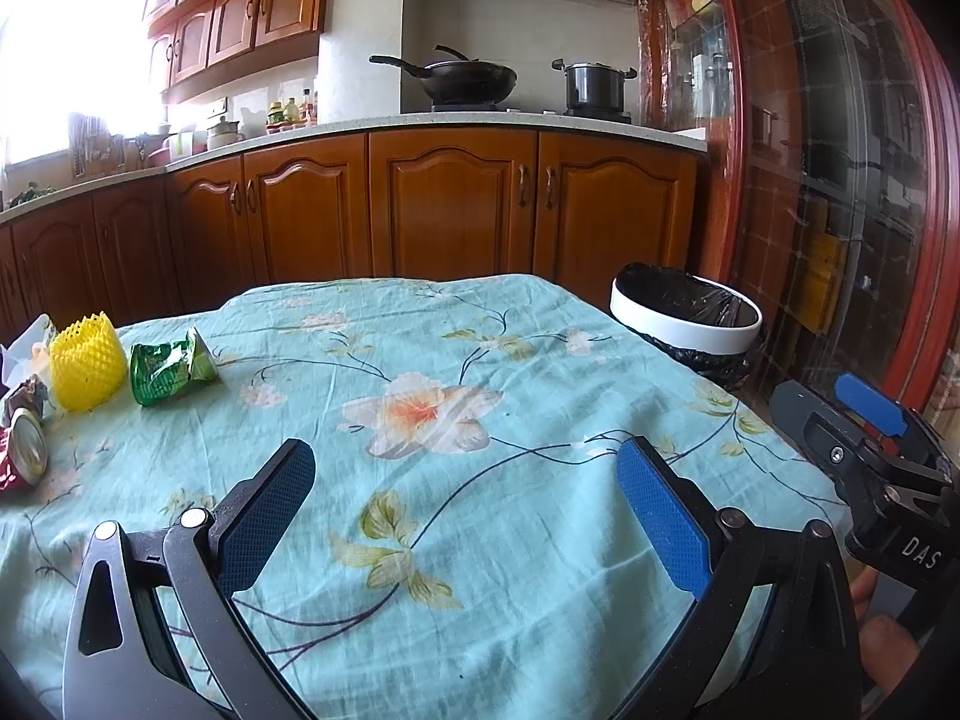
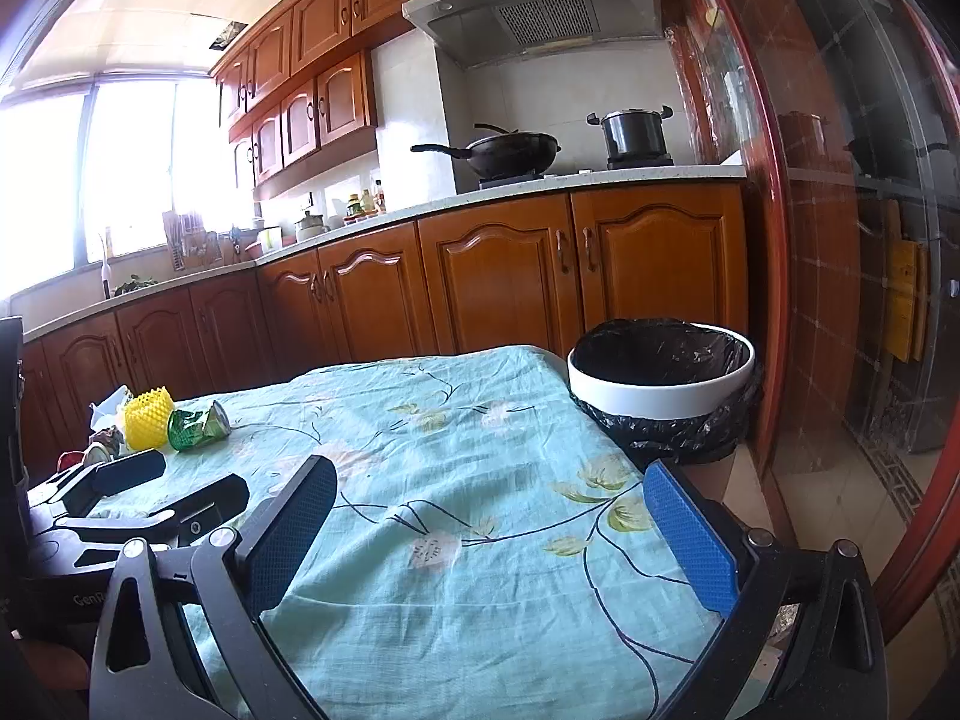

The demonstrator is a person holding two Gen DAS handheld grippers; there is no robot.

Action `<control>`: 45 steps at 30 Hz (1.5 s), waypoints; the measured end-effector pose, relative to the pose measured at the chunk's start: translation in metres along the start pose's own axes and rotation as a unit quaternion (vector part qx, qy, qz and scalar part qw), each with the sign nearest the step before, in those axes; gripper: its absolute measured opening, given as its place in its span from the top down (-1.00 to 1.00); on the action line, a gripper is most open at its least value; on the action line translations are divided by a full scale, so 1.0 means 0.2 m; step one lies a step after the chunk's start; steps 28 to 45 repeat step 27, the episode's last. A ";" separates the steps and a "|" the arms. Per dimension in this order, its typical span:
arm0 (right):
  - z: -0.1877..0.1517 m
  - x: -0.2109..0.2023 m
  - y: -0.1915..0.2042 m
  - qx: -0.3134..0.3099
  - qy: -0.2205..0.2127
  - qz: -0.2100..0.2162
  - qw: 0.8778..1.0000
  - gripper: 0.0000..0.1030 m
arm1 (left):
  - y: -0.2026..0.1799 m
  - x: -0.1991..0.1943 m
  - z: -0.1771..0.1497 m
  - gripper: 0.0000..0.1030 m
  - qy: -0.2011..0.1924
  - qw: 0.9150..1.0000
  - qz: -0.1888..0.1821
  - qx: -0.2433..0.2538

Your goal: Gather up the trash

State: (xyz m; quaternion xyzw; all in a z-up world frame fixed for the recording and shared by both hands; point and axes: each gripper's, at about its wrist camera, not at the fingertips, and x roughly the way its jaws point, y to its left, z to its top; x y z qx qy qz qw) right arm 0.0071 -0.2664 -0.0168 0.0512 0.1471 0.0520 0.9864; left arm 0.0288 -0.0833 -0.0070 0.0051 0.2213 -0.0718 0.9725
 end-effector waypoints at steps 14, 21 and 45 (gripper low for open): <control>-0.01 0.02 -0.01 0.002 0.008 0.003 1.000 -1.00 | 0.02 0.02 0.00 -1.00 0.007 1.000 0.000 -0.003; 0.01 0.03 0.00 0.003 0.016 0.006 1.000 -1.00 | 0.02 0.01 0.00 -1.00 0.010 1.000 -0.001 0.000; 0.03 0.08 0.01 0.001 0.038 0.011 0.999 -1.00 | 0.04 0.03 0.02 -1.00 0.020 1.000 -0.005 -0.003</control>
